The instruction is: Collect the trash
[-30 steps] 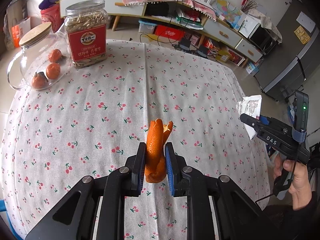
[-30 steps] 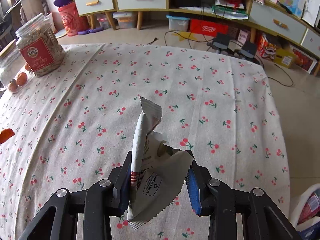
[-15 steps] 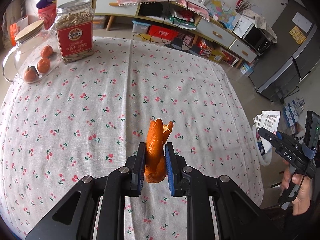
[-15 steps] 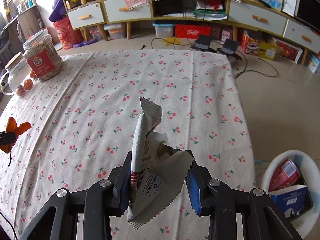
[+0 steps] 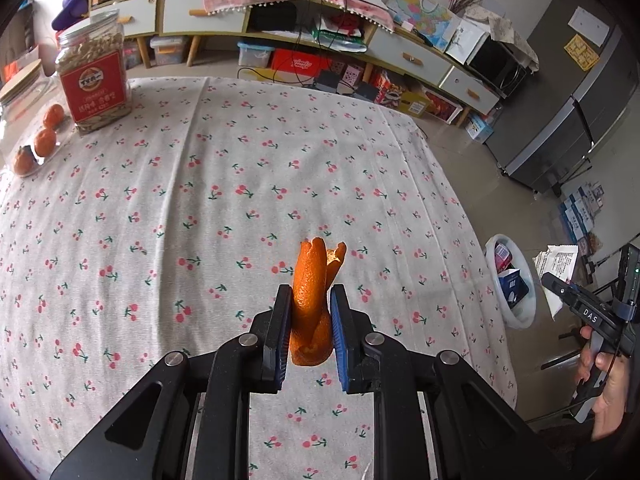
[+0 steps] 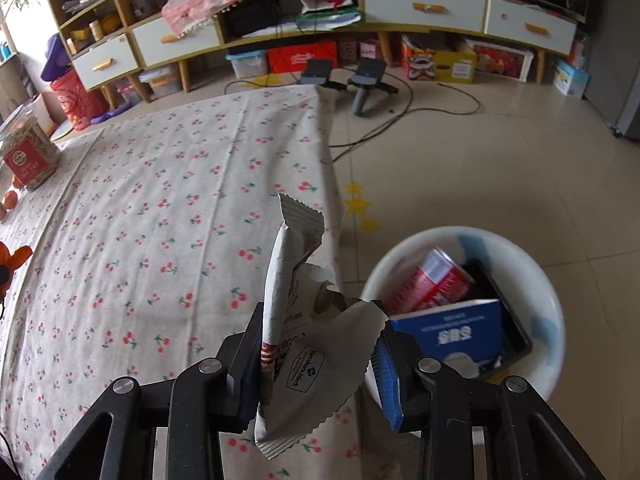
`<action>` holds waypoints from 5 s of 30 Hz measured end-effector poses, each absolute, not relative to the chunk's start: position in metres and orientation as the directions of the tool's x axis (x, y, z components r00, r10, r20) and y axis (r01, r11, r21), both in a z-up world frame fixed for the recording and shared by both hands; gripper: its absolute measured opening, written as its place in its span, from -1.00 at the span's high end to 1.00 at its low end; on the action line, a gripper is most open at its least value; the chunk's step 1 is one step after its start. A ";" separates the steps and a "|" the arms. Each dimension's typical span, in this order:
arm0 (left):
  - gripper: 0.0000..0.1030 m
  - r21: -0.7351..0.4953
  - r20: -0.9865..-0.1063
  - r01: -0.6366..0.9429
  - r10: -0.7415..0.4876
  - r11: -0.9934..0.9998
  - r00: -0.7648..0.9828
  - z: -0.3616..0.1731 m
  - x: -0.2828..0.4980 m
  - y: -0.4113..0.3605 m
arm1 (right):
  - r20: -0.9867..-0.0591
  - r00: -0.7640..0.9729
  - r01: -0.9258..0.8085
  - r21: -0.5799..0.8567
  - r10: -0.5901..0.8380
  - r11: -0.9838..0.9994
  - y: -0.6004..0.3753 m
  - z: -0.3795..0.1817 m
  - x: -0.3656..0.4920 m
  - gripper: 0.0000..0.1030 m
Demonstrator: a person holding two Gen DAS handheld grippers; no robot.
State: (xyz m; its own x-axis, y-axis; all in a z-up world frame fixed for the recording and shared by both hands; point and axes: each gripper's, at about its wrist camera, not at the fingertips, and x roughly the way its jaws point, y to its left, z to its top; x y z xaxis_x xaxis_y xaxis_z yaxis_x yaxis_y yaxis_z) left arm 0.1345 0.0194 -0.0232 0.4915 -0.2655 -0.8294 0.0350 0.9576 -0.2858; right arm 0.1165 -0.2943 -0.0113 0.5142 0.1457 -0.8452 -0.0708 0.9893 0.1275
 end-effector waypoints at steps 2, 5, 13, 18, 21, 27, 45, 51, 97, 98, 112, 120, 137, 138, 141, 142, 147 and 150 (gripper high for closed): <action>0.62 -0.277 -0.832 0.053 -0.267 0.959 0.486 -0.026 0.137 0.008 | -0.852 0.508 -0.027 0.129 0.125 0.991 -0.315 -0.015 0.114 0.20; 0.62 -0.258 -0.839 0.087 -0.268 0.962 0.474 -0.029 0.141 -0.010 | -0.865 0.491 0.043 0.136 0.098 0.990 -0.347 -0.021 0.111 0.20; 0.62 -0.213 -0.846 0.172 -0.270 0.962 0.461 -0.029 0.153 -0.057 | -0.882 0.460 0.147 0.183 0.096 0.972 -0.399 -0.036 0.117 0.20; 0.62 -0.218 -0.854 0.205 -0.288 0.954 0.433 -0.033 0.160 -0.086 | -0.892 0.423 0.156 0.244 0.158 0.957 -0.401 -0.052 0.133 0.12; 0.62 -0.229 -0.857 0.227 -0.307 0.947 0.414 -0.033 0.165 -0.107 | -0.913 0.379 0.190 0.240 0.155 0.952 -0.403 -0.065 0.137 -0.15; 0.62 -0.232 -0.856 0.325 -0.351 0.917 0.379 -0.033 0.178 -0.167 | -0.909 0.389 0.255 0.260 0.147 0.931 -0.429 -0.060 0.126 -0.25; 0.61 -0.296 -0.856 0.445 -0.442 0.845 0.269 -0.070 0.215 -0.298 | -0.815 0.464 0.342 0.526 0.347 0.778 -0.471 -0.066 0.121 -0.83; 0.61 -0.315 -0.837 0.486 -0.480 0.815 0.261 -0.072 0.220 -0.313 | -0.805 0.484 0.377 0.546 0.343 0.748 -0.480 -0.059 0.121 -0.83; -1.00 -0.132 -0.763 -0.018 -0.090 0.991 0.640 -0.007 -0.025 -0.003 | -0.838 0.546 0.093 0.054 -0.005 0.994 -0.215 -0.006 -0.041 -1.00; -1.00 -0.123 -0.766 -0.017 -0.084 0.992 0.638 -0.007 -0.026 -0.003 | -0.843 0.538 0.095 0.057 -0.003 0.994 -0.212 -0.009 -0.042 -1.00; -1.00 -0.183 -0.750 -0.048 -0.108 0.982 0.653 0.000 -0.034 0.018 | -0.834 0.549 0.109 0.011 -0.051 0.994 -0.199 -0.011 -0.047 -1.00; -1.00 -0.187 -0.749 -0.046 -0.112 0.981 0.652 0.001 -0.034 0.016 | -0.835 0.548 0.117 0.011 -0.056 0.993 -0.202 -0.012 -0.048 -1.00; -1.00 -0.162 -0.747 -0.037 -0.098 0.986 0.658 0.003 -0.035 0.013 | -0.833 0.550 0.125 0.009 -0.062 0.992 -0.204 -0.011 -0.048 -1.00; -1.00 -0.163 -0.747 -0.037 -0.099 0.986 0.657 0.003 -0.035 0.013 | -0.833 0.549 0.124 0.009 -0.062 0.992 -0.204 -0.011 -0.048 -1.00; -1.00 -0.162 -0.747 -0.036 -0.099 0.986 0.657 0.003 -0.036 0.012 | -0.834 0.549 0.124 0.008 -0.062 0.992 -0.204 -0.011 -0.049 -1.00; -1.00 -0.162 -0.748 -0.036 -0.099 0.986 0.657 0.003 -0.036 0.012 | -0.833 0.549 0.124 0.007 -0.062 0.992 -0.204 -0.011 -0.049 -1.00; -1.00 -0.158 -0.750 -0.046 -0.090 0.986 0.656 0.002 -0.036 0.012 | -0.833 0.550 0.127 0.007 -0.065 0.992 -0.205 -0.011 -0.049 -1.00; -1.00 -0.142 -0.749 -0.057 -0.070 0.988 0.659 0.003 -0.037 0.012 | -0.829 0.555 0.134 0.007 -0.069 0.991 -0.207 -0.010 -0.049 -1.00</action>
State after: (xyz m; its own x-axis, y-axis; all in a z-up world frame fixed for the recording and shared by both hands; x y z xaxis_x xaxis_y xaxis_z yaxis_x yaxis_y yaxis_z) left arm -0.0368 0.0124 0.0031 0.6594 -0.0697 -0.7485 -0.0566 0.9883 -0.1419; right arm -0.0490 -0.2066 -0.0100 0.5554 -0.0689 -0.8287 0.1340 0.9910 0.0074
